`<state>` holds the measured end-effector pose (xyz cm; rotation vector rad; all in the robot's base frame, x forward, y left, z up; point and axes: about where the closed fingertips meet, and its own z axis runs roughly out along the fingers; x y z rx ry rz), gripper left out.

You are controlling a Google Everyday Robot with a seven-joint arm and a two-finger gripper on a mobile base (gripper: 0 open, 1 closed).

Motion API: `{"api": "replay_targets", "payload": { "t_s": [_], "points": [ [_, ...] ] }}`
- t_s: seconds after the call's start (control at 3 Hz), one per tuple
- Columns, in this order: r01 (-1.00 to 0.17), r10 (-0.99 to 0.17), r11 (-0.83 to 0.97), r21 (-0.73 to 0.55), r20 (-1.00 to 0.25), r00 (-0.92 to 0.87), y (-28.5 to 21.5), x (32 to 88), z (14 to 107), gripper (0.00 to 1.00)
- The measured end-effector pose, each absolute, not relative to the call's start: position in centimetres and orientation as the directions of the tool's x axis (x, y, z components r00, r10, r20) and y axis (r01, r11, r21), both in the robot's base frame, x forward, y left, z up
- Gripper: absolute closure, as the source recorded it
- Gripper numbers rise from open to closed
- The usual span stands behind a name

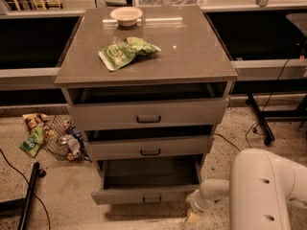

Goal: Close bottom drawer

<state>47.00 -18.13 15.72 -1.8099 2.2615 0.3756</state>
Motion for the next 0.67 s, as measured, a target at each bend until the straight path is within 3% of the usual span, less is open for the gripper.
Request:
{"api": "replay_targets", "payload": {
  "t_s": [0.67],
  "points": [
    [-0.981, -0.925, 0.151, -0.124, -0.368, -0.096, -18.0, 53.9, 15.7, 0.82]
  ]
}}
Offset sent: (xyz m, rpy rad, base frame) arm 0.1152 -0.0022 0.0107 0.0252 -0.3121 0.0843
